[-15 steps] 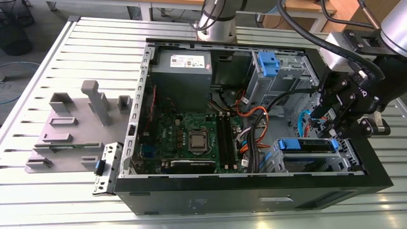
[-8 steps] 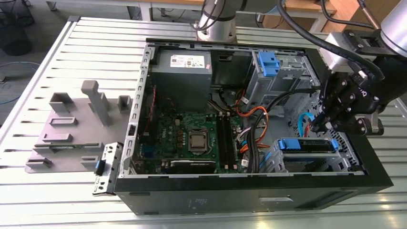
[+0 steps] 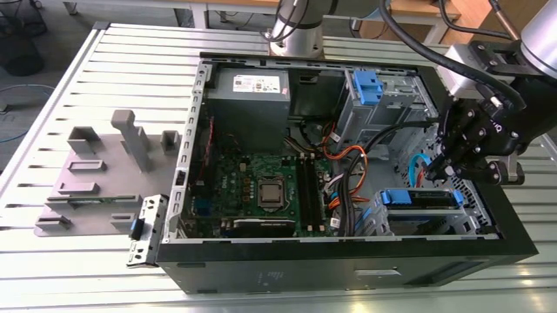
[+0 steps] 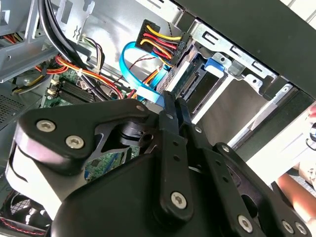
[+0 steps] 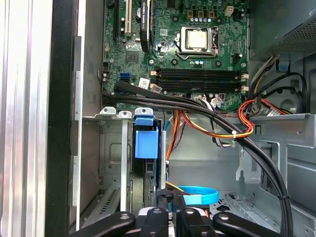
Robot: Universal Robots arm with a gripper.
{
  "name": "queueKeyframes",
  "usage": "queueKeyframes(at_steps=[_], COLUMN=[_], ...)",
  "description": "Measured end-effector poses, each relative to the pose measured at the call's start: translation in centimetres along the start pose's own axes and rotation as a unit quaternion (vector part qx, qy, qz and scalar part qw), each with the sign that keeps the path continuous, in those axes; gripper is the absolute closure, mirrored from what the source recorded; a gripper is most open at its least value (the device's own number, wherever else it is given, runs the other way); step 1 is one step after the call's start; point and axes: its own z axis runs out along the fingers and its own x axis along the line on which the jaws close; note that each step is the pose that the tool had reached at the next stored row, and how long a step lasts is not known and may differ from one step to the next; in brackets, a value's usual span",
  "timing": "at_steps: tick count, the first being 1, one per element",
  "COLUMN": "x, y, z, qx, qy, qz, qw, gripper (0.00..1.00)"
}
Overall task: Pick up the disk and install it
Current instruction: 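Insert the first disk wire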
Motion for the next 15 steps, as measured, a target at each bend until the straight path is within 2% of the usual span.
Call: queueKeyframes(at_steps=[7,11,15], x=[0.04,0.11,0.12], y=[0.45,0.58,0.67], z=[0.13,0.4,0.42], qx=[0.0022,0.0066,0.0085], qy=[0.0001,0.0002,0.001], qz=[-0.003,-0.005,-0.006], qw=[0.99999,0.99997,0.99995], gripper=[0.84,0.84,0.84])
